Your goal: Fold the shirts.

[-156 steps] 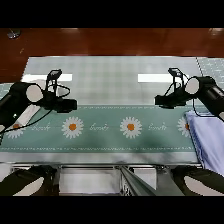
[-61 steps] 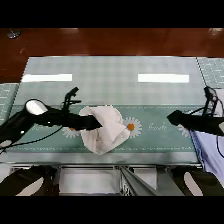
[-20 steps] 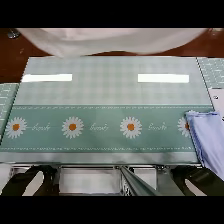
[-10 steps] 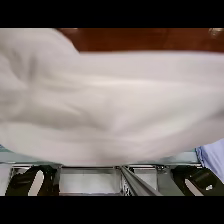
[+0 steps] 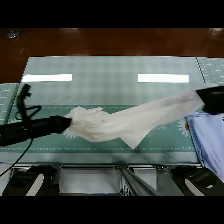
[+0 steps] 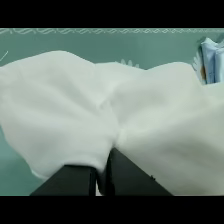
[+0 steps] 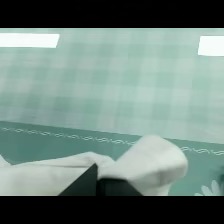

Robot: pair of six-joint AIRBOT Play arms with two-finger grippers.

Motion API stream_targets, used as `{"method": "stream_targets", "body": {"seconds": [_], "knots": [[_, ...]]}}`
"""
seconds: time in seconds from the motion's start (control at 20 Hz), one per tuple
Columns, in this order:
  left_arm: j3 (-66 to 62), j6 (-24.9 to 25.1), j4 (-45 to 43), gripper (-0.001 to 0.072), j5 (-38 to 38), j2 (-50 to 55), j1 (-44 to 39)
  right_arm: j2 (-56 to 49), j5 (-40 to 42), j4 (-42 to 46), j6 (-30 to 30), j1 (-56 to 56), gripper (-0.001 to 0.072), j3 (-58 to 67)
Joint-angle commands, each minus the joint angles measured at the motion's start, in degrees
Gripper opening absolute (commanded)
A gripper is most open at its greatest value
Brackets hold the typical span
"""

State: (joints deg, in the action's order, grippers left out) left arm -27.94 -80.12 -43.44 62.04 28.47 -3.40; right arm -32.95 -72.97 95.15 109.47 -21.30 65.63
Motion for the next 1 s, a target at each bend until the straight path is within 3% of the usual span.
{"method": "stream_targets", "body": {"seconds": [0.0, 0.15, 0.2, 0.25, 0.3, 0.35, 0.4, 0.45, 0.6, 0.7, 0.8, 0.85, 0.95], "knots": [[8.4, 1.0, 1.7, 0.0039, -24.9, 7.8, -10.6, -11.1, 9.2, 6.3, 3.1, 1.1, 0.0017, -3.0], [5.1, 0.9, 1.9, 0.0039, -38.7, 19.3, -18.2, -24.1, 20.3, -1.5, 3.8, 6.8, 0.0017, -2.6], [3.3, 0.5, 2.0, 0.0041, -39.6, 22.7, -18.8, -28.0, 23.0, -6.4, 2.2, 8.9, 0.0017, -1.7], [1.0, 0.3, 2.0, 0.0089, -39.2, 26.1, -18.7, -32.0, 25.2, -11.7, -0.6, 10.9, 0.0018, -0.2], [-1.3, 0.3, 1.9, 0.0302, -38.9, 28.6, -18.4, -35.4, 26.2, -16.3, -2.7, 12.6, 0.0018, 1.6], [-4.0, 0.4, 1.9, 0.0551, -37.7, 30.9, -17.7, -38.8, 26.2, -21.3, -5.0, 14.4, 0.0082, 3.7], [-7.0, 1.0, 1.8, 0.0700, -34.8, 32.5, -16.1, -41.4, 25.6, -26.1, -7.4, 16.4, 0.0398, 5.8], [-10.8, 2.8, 0.5, 0.0701, -29.9, 33.6, -13.2, -43.6, 23.1, -31.3, -11.2, 19.2, 0.0626, 8.2], [-21.8, 2.9, -11.6, 0.0701, -13.8, 34.0, 0.3, -43.6, 8.4, -35.2, -20.8, 30.3, 0.0631, 13.6], [-25.2, 1.7, -15.6, 0.0701, -8.2, 34.1, 10.7, -39.3, 0.8, -26.8, -22.7, 37.2, 0.0630, 12.4], [-24.0, 1.5, -11.9, 0.0699, -7.4, 35.1, 17.3, -32.4, 1.7, -20.0, -22.6, 42.5, 0.0630, 4.1], [-23.4, 5.1, -8.5, 0.0699, -6.9, 36.8, 17.9, -28.3, 5.3, -21.4, -22.2, 44.5, 0.0629, -3.1], [-23.5, 17.8, 0.0, 0.0698, -4.2, 41.6, 15.8, -21.3, 11.7, -28.7, -24.1, 45.5, 0.0621, -17.7]]}}
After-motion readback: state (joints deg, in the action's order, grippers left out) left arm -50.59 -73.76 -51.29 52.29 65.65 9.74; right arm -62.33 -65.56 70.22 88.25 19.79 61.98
